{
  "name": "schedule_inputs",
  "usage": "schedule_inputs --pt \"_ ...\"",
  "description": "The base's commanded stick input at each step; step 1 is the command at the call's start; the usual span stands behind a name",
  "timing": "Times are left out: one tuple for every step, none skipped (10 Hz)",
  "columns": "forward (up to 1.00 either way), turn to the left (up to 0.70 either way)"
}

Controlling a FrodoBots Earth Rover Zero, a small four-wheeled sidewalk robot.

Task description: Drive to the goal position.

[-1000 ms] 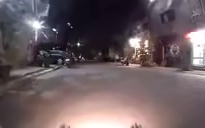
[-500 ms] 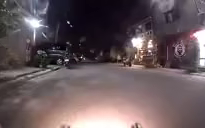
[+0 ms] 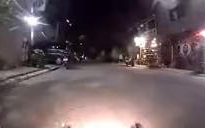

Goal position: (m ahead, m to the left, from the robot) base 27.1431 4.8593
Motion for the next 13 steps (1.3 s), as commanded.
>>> schedule_inputs --pt "0.85 0.00" --pt "0.85 0.00" --pt "0.85 0.00" --pt "0.85 0.00" --pt "0.85 0.00" --pt "0.85 0.00" --pt "0.85 0.00" --pt "0.85 0.00" --pt "0.85 0.00" --pt "0.85 0.00" --pt "0.85 0.00" --pt "0.85 0.00" --pt "0.85 0.00"
